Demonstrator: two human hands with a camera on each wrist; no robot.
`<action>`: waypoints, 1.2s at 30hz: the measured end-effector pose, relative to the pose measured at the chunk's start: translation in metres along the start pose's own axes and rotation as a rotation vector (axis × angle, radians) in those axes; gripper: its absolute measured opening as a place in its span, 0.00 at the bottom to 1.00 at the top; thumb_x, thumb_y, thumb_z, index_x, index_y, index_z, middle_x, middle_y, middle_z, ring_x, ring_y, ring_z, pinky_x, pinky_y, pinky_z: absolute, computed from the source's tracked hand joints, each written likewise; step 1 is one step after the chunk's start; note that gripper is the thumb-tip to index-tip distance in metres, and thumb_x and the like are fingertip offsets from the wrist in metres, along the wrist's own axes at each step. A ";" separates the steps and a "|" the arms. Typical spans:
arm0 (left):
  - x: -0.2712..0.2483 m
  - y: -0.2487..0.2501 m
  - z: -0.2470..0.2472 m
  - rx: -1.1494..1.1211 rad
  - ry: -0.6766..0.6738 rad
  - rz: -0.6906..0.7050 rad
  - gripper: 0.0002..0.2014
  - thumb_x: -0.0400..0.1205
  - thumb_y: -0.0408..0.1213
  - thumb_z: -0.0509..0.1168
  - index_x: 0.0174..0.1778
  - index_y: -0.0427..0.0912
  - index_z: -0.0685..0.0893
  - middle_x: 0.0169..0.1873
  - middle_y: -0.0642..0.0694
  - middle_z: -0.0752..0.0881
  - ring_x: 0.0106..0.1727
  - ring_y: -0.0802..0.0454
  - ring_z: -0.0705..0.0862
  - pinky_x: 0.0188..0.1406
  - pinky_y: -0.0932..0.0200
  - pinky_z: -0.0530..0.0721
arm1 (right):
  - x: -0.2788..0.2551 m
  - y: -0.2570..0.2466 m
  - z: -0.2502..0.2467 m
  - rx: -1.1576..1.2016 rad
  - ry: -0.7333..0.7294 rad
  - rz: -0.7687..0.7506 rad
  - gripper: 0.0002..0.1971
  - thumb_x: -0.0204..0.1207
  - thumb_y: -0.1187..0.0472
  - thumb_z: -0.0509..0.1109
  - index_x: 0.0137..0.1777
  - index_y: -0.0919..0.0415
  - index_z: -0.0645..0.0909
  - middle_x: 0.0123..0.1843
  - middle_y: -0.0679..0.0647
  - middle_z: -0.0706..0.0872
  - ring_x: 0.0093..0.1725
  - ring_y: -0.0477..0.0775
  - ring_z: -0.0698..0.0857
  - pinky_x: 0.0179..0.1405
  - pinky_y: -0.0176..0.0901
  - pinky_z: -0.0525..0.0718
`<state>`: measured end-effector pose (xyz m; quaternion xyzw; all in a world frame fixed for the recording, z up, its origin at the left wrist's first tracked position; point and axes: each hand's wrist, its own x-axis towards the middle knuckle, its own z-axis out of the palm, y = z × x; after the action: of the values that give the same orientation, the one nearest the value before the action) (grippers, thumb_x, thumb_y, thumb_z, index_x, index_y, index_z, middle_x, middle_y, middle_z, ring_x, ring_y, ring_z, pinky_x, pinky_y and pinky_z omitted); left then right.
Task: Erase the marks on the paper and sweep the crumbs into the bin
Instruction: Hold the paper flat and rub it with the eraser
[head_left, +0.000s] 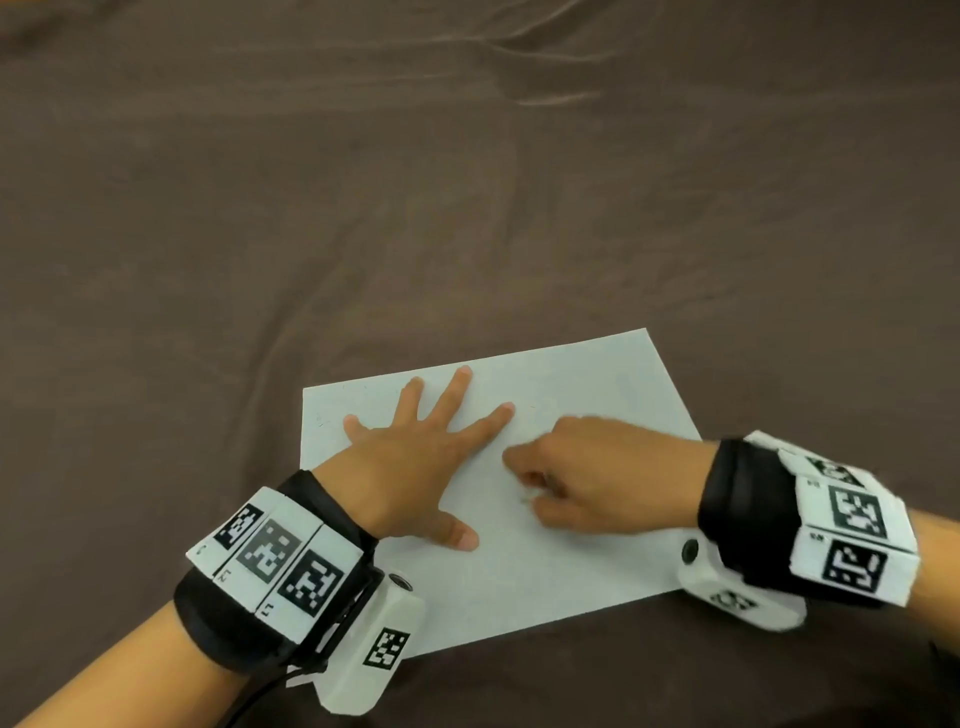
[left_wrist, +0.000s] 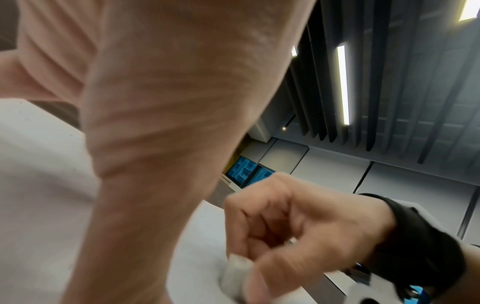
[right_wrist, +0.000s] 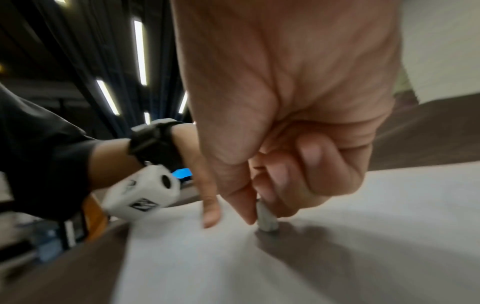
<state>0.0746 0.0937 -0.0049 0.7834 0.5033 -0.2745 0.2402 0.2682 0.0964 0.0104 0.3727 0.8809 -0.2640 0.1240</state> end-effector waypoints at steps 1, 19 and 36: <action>0.000 0.000 0.000 -0.005 -0.001 0.002 0.58 0.73 0.62 0.73 0.77 0.74 0.26 0.77 0.57 0.18 0.83 0.40 0.28 0.73 0.17 0.55 | 0.000 -0.002 0.001 0.005 -0.016 -0.021 0.07 0.77 0.59 0.64 0.40 0.58 0.70 0.27 0.46 0.72 0.27 0.46 0.70 0.31 0.46 0.70; 0.001 0.000 0.001 0.002 -0.002 -0.004 0.59 0.72 0.63 0.73 0.77 0.73 0.26 0.77 0.56 0.18 0.83 0.39 0.27 0.72 0.15 0.55 | -0.007 -0.025 0.017 0.059 -0.059 -0.115 0.08 0.76 0.60 0.64 0.38 0.53 0.68 0.25 0.47 0.71 0.24 0.46 0.71 0.27 0.41 0.67; -0.028 0.002 0.035 0.076 0.088 0.144 0.63 0.69 0.69 0.71 0.80 0.62 0.25 0.78 0.57 0.19 0.82 0.48 0.25 0.80 0.26 0.46 | -0.004 -0.012 0.010 -0.005 0.058 -0.018 0.03 0.79 0.57 0.62 0.46 0.55 0.72 0.27 0.46 0.71 0.26 0.48 0.71 0.31 0.47 0.73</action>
<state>0.0603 0.0518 -0.0119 0.8374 0.4451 -0.2406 0.2069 0.2621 0.0813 0.0081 0.3722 0.8880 -0.2520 0.0969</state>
